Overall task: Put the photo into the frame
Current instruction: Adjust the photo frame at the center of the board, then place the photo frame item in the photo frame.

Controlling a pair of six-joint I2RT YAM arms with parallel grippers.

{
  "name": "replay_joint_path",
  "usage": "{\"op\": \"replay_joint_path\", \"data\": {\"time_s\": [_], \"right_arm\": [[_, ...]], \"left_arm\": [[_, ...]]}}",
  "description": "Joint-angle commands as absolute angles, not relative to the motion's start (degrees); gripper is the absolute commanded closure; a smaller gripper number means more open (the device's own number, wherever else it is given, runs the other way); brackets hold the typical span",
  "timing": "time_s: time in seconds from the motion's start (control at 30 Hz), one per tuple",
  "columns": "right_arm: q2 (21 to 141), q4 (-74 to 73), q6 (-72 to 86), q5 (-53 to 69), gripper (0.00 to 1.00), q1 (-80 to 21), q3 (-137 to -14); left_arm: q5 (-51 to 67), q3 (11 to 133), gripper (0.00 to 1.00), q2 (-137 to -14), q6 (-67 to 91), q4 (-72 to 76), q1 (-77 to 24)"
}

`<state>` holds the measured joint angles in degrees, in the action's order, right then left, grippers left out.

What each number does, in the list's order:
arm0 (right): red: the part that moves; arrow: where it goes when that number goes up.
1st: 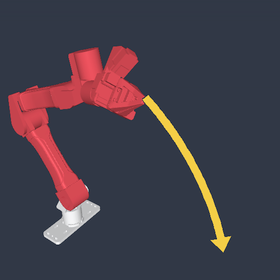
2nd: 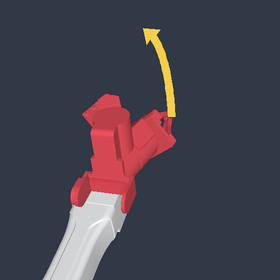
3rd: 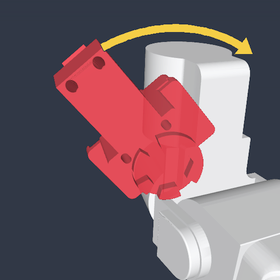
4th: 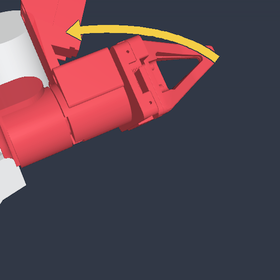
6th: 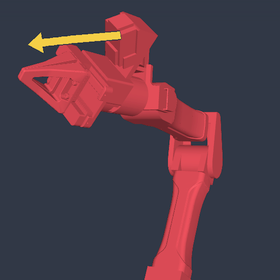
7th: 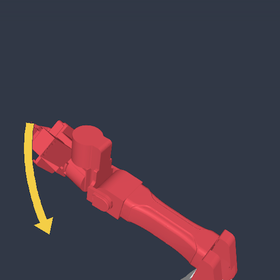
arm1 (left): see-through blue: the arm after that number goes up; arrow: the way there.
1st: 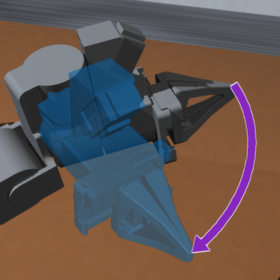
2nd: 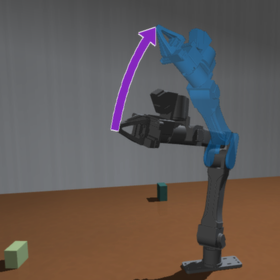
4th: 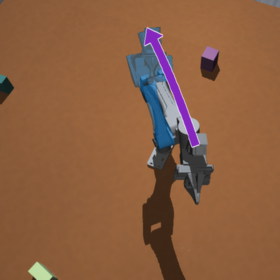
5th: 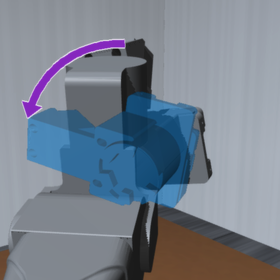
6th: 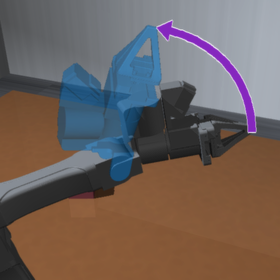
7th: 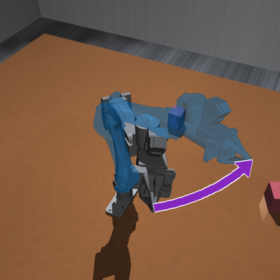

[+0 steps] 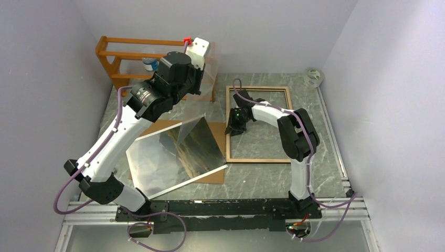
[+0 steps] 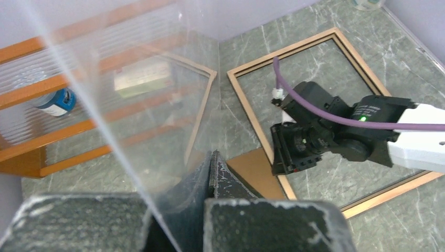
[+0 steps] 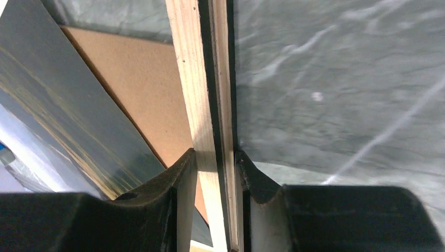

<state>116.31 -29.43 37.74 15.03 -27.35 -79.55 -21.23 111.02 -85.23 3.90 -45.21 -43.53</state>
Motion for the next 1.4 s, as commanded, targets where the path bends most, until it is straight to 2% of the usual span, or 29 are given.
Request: {"op": "replay_joint_path", "data": {"time_s": [0.0,0.13,0.27,0.37,0.6,0.73,0.83,1.0,1.17,1.27,1.37], "right_arm": [[118.03,-25.56,39.48,20.12,0.76,-30.87,-81.48],[117.88,-25.98,40.14,18.95,0.68,-31.47,-82.01],[111.04,-26.04,41.06,12.99,0.43,-29.88,-78.74],[102.89,-23.77,41.49,11.14,0.30,-26.89,-73.94],[84.32,-17.14,35.93,13.28,0.17,-15.74,-66.25],[74.87,-11.61,32.64,16.17,0.07,-11.21,-66.31],[70.82,-8.77,32.08,17.64,0.05,-9.56,-68.74],[66.18,-1.02,33.79,21.84,0.03,-9.16,-70.07],[64.20,3.41,33.90,27.23,0.01,-9.14,-71.73],[63.58,5.41,34.18,29.80,0.01,-9.21,-71.81],[63.86,7.38,34.51,32.88,0.01,-9.23,-72.01]], "left_arm": [[-19.70,111.05,0.97,-82.54,6.66,-43.23,-43.65],[-19.18,109.55,0.97,-81.17,7.92,-43.57,-43.64],[-18.37,109.16,0.97,-80.09,8.80,-43.81,-43.62],[-18.08,108.93,0.97,-79.08,9.37,-44.12,-43.60],[-10.77,110.36,0.98,-77.56,8.98,-44.73,-43.60],[-7.55,111.06,0.97,-77.01,7.16,-43.70,-43.62],[-7.80,111.88,0.97,-77.38,5.44,-43.06,-43.43],[0.41,114.18,0.97,-79.36,3.25,-42.77,-39.72],[13.56,114.48,0.97,-80.46,3.62,-40.64,-30.66],[25.58,115.07,0.98,-81.06,4.03,-39.26,-23.72],[33.65,114.60,0.98,-80.89,3.00,-37.53,-20.76]]}}
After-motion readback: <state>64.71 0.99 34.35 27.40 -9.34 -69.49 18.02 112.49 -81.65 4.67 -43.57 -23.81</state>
